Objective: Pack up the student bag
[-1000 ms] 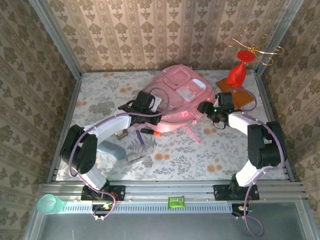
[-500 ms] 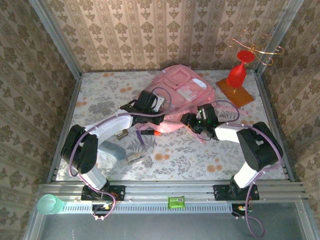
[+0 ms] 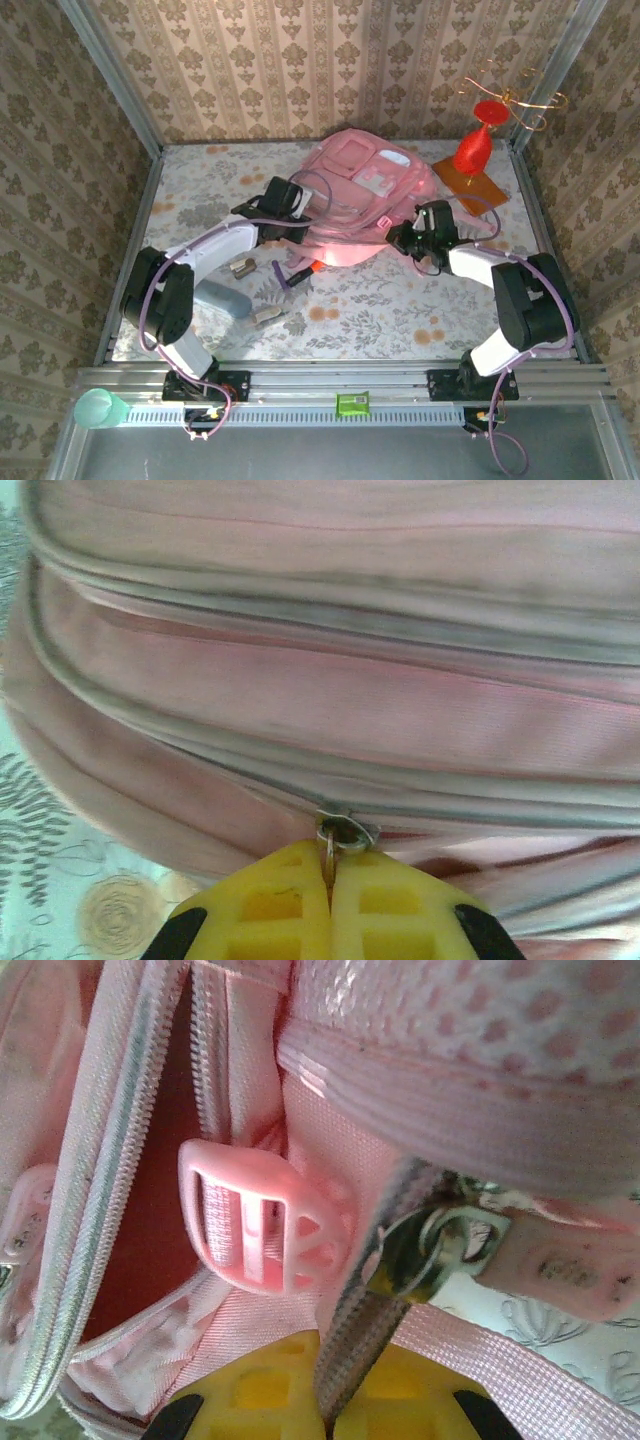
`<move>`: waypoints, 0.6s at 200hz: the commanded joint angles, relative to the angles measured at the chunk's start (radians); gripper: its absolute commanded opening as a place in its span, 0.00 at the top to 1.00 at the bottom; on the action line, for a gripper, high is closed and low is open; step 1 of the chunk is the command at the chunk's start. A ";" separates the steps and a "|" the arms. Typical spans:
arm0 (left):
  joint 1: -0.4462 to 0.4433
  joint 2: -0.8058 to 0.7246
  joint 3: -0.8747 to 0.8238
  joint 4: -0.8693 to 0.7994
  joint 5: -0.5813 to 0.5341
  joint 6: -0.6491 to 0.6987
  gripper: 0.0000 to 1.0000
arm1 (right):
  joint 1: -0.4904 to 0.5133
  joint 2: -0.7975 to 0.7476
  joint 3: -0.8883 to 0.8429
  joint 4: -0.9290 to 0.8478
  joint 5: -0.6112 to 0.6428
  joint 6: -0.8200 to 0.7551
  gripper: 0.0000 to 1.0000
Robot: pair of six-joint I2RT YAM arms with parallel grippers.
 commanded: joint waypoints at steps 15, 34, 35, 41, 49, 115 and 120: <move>0.066 -0.025 0.006 -0.018 -0.007 0.007 1.00 | -0.084 0.064 0.134 -0.124 0.059 -0.126 1.00; 0.065 -0.053 0.022 0.010 0.085 -0.020 1.00 | -0.083 0.111 0.200 -0.089 0.030 -0.090 0.95; 0.065 -0.054 0.023 0.010 0.088 -0.021 1.00 | -0.082 0.113 0.204 -0.088 0.029 -0.088 0.95; 0.063 -0.062 0.031 0.010 0.105 -0.023 1.00 | -0.081 0.129 0.230 -0.085 0.018 -0.081 0.93; 0.060 -0.075 0.042 0.006 0.126 -0.026 1.00 | -0.076 0.148 0.264 -0.091 0.012 -0.077 0.90; -0.030 -0.117 -0.009 0.125 0.282 -0.183 1.00 | -0.075 0.102 0.310 -0.320 0.125 -0.224 0.41; -0.040 -0.111 -0.009 0.131 0.274 -0.192 1.00 | -0.073 0.078 0.277 -0.316 0.125 -0.218 0.36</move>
